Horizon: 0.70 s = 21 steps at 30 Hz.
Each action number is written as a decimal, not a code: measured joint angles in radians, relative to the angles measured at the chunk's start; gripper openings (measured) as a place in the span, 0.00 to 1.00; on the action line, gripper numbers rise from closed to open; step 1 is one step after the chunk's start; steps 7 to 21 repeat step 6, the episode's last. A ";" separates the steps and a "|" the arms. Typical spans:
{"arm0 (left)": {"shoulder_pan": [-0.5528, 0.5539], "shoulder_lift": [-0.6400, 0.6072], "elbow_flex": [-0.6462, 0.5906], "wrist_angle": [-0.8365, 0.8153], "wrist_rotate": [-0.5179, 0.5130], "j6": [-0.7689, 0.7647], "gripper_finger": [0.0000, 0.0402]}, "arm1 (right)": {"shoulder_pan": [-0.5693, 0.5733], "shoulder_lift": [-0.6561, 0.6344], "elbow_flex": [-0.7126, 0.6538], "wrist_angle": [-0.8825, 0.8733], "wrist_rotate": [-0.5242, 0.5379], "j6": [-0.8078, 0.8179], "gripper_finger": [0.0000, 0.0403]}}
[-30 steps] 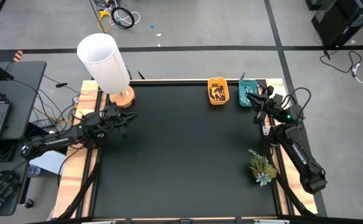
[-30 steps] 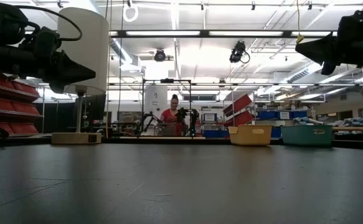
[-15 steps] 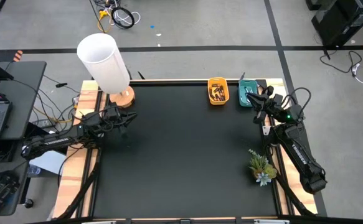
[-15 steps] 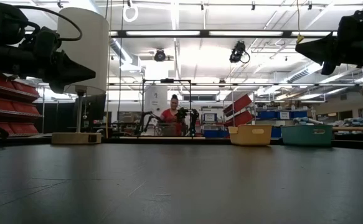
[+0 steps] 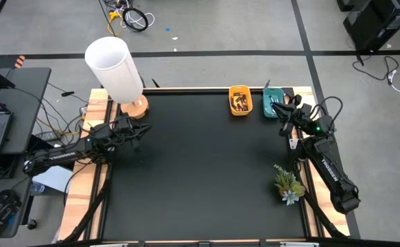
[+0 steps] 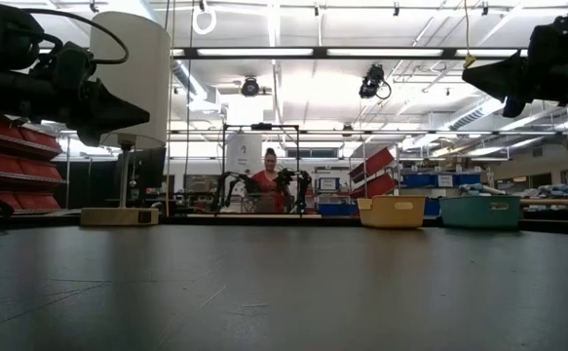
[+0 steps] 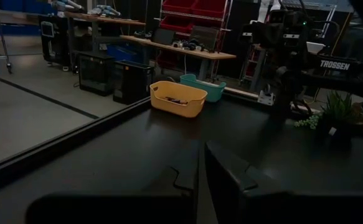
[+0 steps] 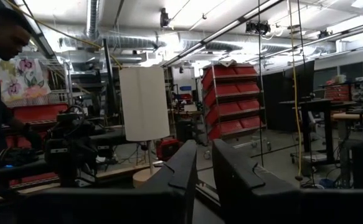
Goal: Sort batteries
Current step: Return to Home Position
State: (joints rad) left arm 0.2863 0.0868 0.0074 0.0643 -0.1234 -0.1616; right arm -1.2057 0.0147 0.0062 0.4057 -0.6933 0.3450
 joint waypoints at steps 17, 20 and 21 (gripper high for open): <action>0.000 0.000 0.000 0.000 0.000 0.000 0.10 | 0.000 0.000 0.000 0.000 0.000 0.000 0.15; 0.000 0.000 0.000 0.000 0.000 0.000 0.10 | 0.000 0.000 0.000 0.000 0.000 0.000 0.15; 0.000 0.000 0.000 0.000 0.000 0.000 0.10 | 0.000 0.000 0.000 0.000 0.000 0.000 0.15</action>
